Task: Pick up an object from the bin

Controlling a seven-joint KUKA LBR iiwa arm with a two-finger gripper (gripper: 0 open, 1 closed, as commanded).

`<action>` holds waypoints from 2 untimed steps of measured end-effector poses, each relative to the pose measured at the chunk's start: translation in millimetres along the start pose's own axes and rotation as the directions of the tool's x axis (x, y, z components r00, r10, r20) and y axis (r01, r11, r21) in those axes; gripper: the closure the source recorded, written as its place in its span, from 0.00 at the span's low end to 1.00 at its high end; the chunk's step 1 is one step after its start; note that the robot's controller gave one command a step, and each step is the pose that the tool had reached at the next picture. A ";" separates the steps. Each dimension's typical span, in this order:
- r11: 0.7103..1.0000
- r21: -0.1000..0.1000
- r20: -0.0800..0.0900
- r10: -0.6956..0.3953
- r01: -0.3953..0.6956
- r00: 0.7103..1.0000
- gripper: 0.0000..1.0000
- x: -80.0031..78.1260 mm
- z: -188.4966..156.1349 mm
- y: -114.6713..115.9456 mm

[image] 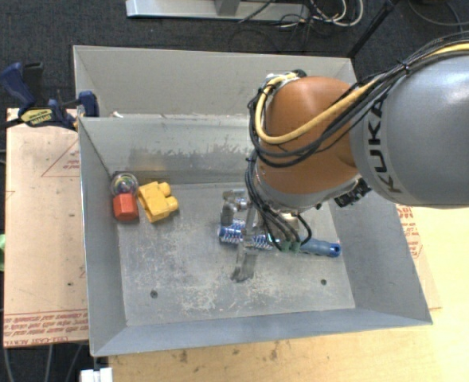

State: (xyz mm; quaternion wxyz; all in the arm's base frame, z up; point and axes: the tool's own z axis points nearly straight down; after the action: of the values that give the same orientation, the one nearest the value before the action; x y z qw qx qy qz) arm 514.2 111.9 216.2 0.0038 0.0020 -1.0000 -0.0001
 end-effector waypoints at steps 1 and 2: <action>0.999 0.001 0.003 0.055 -0.055 0.999 0.00 -38.6 94.1 -58.2; 0.936 -0.004 0.008 0.352 -0.352 0.936 0.00 -106.8 146.9 -61.3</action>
Offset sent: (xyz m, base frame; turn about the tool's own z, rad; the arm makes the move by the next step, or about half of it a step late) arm 0.0380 -0.0554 -0.0895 0.0490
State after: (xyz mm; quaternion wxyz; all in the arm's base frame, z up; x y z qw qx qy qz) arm 620.1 51.0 68.4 -0.0003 -0.1767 -0.9843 -0.0006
